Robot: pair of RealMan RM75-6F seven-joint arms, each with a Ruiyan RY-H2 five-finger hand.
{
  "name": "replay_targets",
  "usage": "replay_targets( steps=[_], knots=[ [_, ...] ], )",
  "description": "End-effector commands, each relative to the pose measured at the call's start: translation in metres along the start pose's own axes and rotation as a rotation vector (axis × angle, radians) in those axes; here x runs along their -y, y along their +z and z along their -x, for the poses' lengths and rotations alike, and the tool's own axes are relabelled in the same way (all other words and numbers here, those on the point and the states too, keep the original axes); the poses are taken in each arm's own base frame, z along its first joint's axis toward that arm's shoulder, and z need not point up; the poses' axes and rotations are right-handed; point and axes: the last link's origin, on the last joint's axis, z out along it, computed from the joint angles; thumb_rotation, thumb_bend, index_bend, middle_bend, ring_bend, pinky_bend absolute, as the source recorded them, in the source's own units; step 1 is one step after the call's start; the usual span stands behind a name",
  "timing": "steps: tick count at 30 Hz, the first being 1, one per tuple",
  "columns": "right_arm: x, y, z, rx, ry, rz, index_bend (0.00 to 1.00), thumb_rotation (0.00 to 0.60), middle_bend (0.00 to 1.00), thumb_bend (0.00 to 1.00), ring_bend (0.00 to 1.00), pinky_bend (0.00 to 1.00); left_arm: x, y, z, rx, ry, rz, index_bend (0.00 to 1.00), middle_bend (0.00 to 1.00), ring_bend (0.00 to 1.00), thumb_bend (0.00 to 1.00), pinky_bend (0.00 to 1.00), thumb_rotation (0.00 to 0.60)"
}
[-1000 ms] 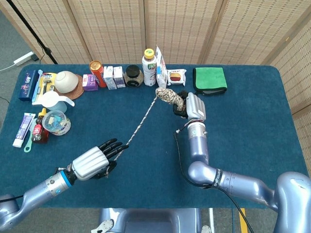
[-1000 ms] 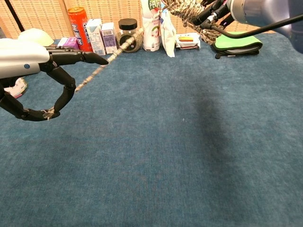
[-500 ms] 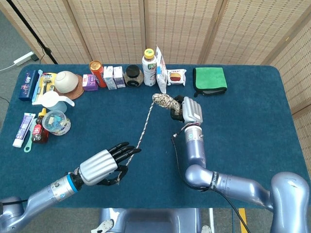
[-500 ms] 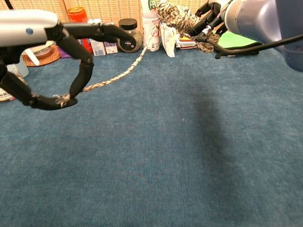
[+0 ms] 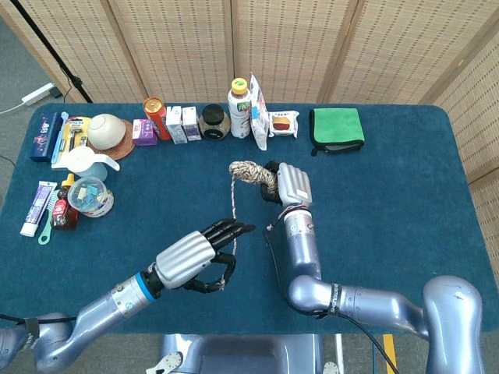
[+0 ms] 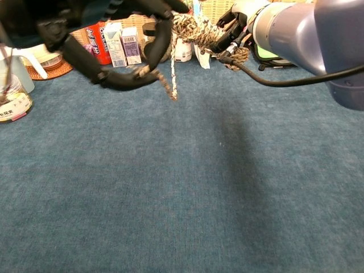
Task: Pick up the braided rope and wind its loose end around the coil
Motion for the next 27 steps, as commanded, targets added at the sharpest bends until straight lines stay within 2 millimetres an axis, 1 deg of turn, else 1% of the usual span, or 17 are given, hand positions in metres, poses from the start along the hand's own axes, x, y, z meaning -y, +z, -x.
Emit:
replay_targets(
  steps=[1,3,8,13,15,27],
  knots=[
    [0.0,-0.002,0.002,0.006,-0.013,-0.008,0.66,0.6,0.64,0.88,0.45,0.66,-0.006,0.017,0.0,-0.036,-0.043,0.001,0.82,0.0,0.0,0.37,0.0,0.6],
    [-0.001,-0.004,0.004,0.013,-0.021,-0.014,0.66,0.6,0.64,0.88,0.45,0.66,-0.007,0.023,-0.002,-0.062,-0.063,-0.006,0.82,0.0,0.0,0.37,0.0,0.6],
    [-0.003,-0.006,0.007,0.027,-0.035,-0.019,0.66,0.6,0.64,0.88,0.45,0.66,-0.009,0.028,-0.008,-0.099,-0.082,-0.008,0.82,0.0,0.0,0.37,0.0,0.6],
    [-0.003,-0.011,0.013,0.057,-0.052,-0.037,0.66,0.6,0.64,0.88,0.45,0.66,-0.01,0.035,-0.019,-0.151,-0.112,-0.01,0.82,0.0,0.0,0.37,0.0,0.6],
    [0.001,-0.015,0.015,0.073,-0.06,-0.056,0.66,0.6,0.64,0.88,0.45,0.66,-0.008,0.042,-0.027,-0.195,-0.13,-0.019,0.82,0.0,0.0,0.37,0.0,0.6],
    [0.006,-0.028,0.025,0.129,-0.077,-0.101,0.66,0.6,0.64,0.88,0.45,0.66,-0.007,0.074,-0.044,-0.309,-0.203,-0.065,0.82,0.0,0.0,0.37,0.0,0.6]
  ],
)
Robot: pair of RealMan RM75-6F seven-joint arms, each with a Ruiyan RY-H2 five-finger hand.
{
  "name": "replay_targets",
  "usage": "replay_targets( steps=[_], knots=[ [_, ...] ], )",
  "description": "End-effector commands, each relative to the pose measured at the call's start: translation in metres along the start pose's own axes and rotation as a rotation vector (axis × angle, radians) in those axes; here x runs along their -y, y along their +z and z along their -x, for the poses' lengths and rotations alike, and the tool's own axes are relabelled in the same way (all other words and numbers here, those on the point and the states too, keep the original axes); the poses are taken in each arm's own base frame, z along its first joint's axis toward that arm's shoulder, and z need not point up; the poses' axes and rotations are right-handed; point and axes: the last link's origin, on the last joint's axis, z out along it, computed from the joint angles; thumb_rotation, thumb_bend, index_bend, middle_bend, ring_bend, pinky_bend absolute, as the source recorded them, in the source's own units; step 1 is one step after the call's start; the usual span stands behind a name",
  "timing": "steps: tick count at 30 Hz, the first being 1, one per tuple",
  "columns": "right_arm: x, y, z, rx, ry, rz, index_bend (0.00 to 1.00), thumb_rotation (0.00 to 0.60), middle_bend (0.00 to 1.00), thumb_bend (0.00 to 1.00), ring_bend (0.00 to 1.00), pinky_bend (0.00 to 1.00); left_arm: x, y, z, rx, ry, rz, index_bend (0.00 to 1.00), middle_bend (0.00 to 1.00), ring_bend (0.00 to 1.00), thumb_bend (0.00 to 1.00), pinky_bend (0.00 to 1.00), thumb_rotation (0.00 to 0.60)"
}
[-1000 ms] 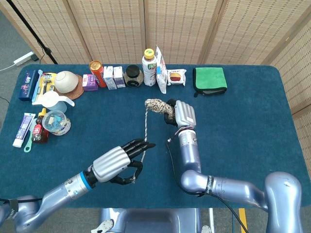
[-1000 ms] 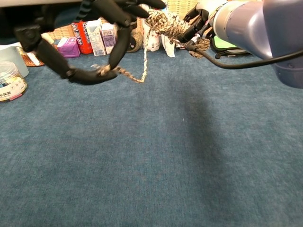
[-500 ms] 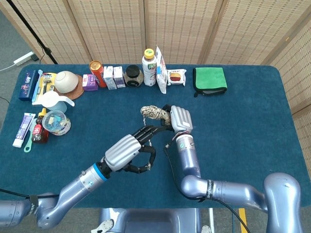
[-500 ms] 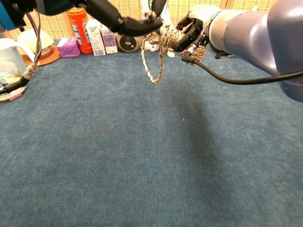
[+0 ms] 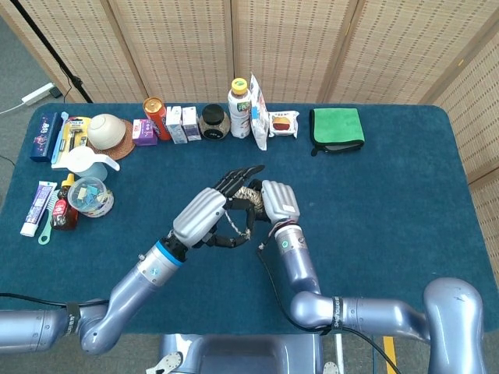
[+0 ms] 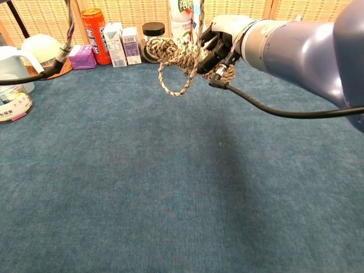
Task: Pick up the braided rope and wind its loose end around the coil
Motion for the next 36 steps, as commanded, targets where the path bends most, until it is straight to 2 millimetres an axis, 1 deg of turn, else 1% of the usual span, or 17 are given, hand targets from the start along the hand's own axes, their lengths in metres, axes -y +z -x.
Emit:
replay_targets(
  steps=[1,8,13,17,22,25,30,32,33,35,36],
  knots=[
    [0.001,-0.003,0.002,0.017,-0.001,-0.012,0.66,0.6,0.64,0.88,0.45,0.66,0.0,0.012,-0.002,-0.036,-0.005,-0.011,0.82,0.0,0.0,0.37,0.0,0.6],
    [0.003,-0.009,0.004,0.05,0.005,-0.028,0.66,0.6,0.64,0.88,0.46,0.66,0.006,0.04,-0.01,-0.107,-0.034,-0.071,0.82,0.0,0.0,0.37,0.0,0.6],
    [0.003,-0.012,0.005,0.067,-0.002,-0.038,0.66,0.6,0.64,0.88,0.46,0.66,0.009,0.048,-0.013,-0.131,-0.04,-0.096,0.82,0.0,0.0,0.37,0.0,0.6],
    [0.004,-0.021,0.006,0.106,-0.025,-0.071,0.66,0.6,0.64,0.88,0.46,0.66,0.017,0.06,-0.025,-0.186,-0.049,-0.136,0.82,0.0,0.0,0.37,0.0,0.6],
    [0.007,-0.029,0.005,0.156,-0.008,-0.097,0.67,0.6,0.64,0.88,0.46,0.66,0.025,0.065,-0.034,-0.215,-0.054,-0.173,0.82,0.0,0.0,0.37,0.0,0.6],
    [0.013,-0.038,0.003,0.199,0.004,-0.128,0.67,0.6,0.65,0.88,0.46,0.66,0.033,0.068,-0.039,-0.231,-0.055,-0.202,0.82,0.0,0.0,0.36,0.0,0.6],
    [0.02,-0.046,-0.004,0.228,0.039,-0.154,0.67,0.6,0.65,0.88,0.46,0.66,0.046,0.07,-0.04,-0.234,-0.028,-0.242,0.82,0.0,0.0,0.36,0.0,0.6],
    [0.022,-0.047,-0.007,0.24,0.067,-0.157,0.67,0.6,0.65,0.88,0.46,0.66,0.053,0.07,-0.041,-0.238,-0.012,-0.264,0.82,0.0,0.0,0.36,0.0,0.6],
    [0.023,-0.048,-0.009,0.248,0.097,-0.157,0.67,0.6,0.65,0.88,0.46,0.66,0.062,0.069,-0.044,-0.25,-0.003,-0.29,0.82,0.0,0.0,0.36,0.0,0.6],
    [0.023,-0.048,-0.013,0.253,0.115,-0.156,0.67,0.6,0.65,0.88,0.46,0.66,0.07,0.068,-0.046,-0.259,0.0,-0.311,0.82,0.0,0.0,0.36,0.0,0.6],
    [0.023,-0.047,-0.016,0.251,0.127,-0.155,0.67,0.6,0.65,0.88,0.46,0.66,0.077,0.067,-0.049,-0.268,0.0,-0.33,0.82,0.0,0.0,0.36,0.0,0.6]
  ],
)
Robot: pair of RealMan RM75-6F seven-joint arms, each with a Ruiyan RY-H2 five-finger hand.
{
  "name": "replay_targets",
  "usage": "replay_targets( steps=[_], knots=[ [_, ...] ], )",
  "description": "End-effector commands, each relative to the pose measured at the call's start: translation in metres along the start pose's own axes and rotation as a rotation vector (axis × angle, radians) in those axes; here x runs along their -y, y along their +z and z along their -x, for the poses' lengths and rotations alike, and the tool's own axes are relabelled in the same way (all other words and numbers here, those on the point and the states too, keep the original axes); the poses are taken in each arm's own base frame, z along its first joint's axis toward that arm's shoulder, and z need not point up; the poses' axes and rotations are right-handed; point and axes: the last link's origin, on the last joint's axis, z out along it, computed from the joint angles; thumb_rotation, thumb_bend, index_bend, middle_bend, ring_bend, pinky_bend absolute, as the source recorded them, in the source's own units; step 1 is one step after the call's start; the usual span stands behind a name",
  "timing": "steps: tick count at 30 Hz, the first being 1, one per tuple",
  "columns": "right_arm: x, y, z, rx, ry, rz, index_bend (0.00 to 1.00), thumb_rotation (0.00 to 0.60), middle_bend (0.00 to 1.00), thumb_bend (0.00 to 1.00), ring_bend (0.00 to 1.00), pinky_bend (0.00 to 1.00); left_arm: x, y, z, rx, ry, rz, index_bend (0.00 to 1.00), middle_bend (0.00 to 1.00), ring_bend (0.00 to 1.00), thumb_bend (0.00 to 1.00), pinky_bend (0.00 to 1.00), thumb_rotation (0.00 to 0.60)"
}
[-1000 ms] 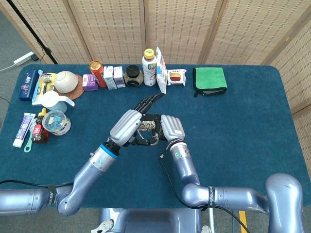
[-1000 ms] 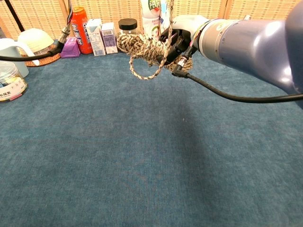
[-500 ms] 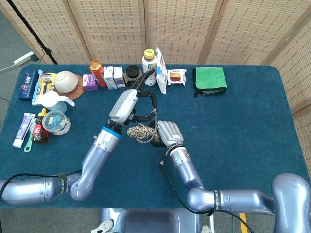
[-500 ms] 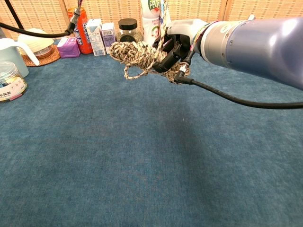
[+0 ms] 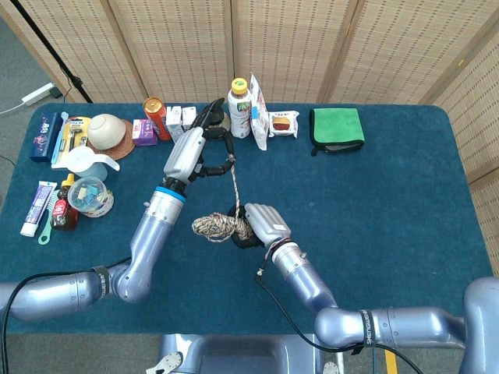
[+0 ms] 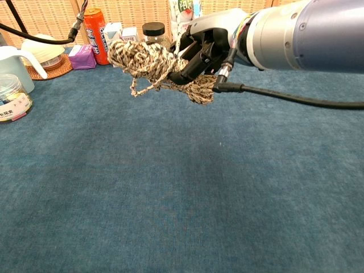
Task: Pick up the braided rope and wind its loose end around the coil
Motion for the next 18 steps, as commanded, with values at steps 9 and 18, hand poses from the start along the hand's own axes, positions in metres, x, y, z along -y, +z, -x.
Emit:
replay_targets(
  steps=[9,18],
  knots=[
    [0.002,0.003,-0.043,-0.078,0.156,0.008,0.67,0.6,0.65,0.88,0.46,0.66,0.072,0.003,-0.019,-0.032,0.104,-0.148,0.82,0.0,0.0,0.36,0.0,0.6],
    [-0.009,0.011,-0.084,-0.221,0.232,0.066,0.67,0.6,0.65,0.88,0.46,0.66,0.125,-0.016,-0.018,0.056,0.309,-0.19,0.83,0.0,0.0,0.36,0.0,0.6]
  ],
)
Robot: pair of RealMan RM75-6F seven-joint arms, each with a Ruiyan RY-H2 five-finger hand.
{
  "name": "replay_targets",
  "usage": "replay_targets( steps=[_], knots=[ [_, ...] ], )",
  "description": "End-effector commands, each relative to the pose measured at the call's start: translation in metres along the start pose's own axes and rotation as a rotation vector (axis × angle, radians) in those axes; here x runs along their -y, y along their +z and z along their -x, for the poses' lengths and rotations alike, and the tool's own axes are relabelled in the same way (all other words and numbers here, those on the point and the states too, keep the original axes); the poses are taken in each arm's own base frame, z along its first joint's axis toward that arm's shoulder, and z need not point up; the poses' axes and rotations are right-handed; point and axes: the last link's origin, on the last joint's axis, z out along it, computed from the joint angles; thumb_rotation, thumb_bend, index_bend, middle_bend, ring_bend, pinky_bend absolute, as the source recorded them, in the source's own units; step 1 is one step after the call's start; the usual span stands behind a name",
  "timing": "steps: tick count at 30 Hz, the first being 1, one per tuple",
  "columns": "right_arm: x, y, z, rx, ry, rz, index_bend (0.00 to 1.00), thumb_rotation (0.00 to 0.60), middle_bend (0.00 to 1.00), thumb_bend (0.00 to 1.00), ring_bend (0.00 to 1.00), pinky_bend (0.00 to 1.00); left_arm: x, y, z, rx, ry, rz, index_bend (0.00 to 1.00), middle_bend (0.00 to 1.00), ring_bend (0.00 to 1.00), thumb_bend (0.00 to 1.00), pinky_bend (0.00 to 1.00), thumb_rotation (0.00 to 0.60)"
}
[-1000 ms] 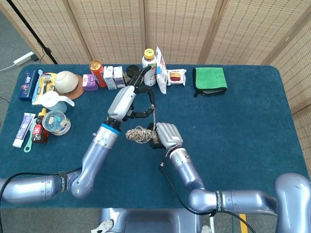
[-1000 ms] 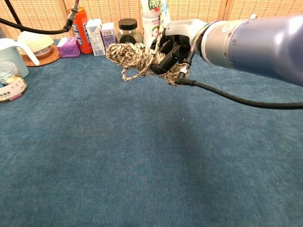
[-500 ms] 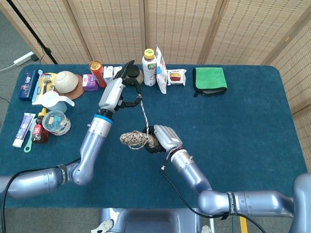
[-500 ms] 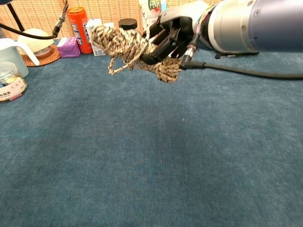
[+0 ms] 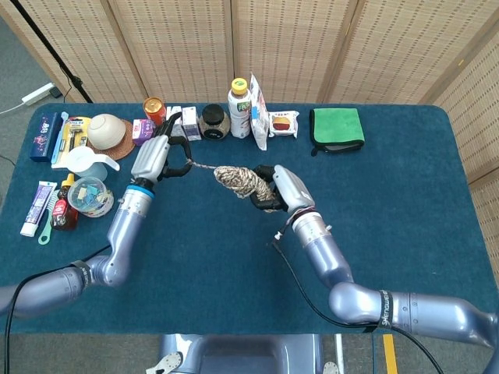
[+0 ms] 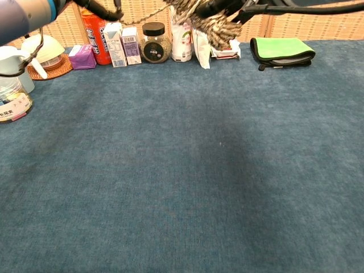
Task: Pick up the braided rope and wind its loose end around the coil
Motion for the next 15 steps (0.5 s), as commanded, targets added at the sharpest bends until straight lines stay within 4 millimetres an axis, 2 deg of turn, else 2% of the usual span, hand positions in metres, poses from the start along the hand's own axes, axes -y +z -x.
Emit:
replay_targets(
  steps=[1,5,15],
  knots=[
    [-0.002,0.006,-0.013,-0.047,0.009,0.025,0.67,0.6,0.65,0.88,0.46,0.66,0.019,-0.006,0.006,0.039,0.071,-0.012,0.83,0.0,0.0,0.36,0.0,0.6],
    [-0.011,0.017,-0.029,-0.106,-0.005,0.074,0.67,0.6,0.65,0.88,0.46,0.66,0.036,-0.015,0.006,0.079,0.152,-0.01,0.83,0.0,0.0,0.36,0.0,0.6],
    [-0.024,0.027,-0.042,-0.17,-0.013,0.121,0.67,0.6,0.65,0.88,0.46,0.66,0.051,-0.031,0.003,0.145,0.244,0.022,0.83,0.0,0.0,0.36,0.0,0.6]
  ],
)
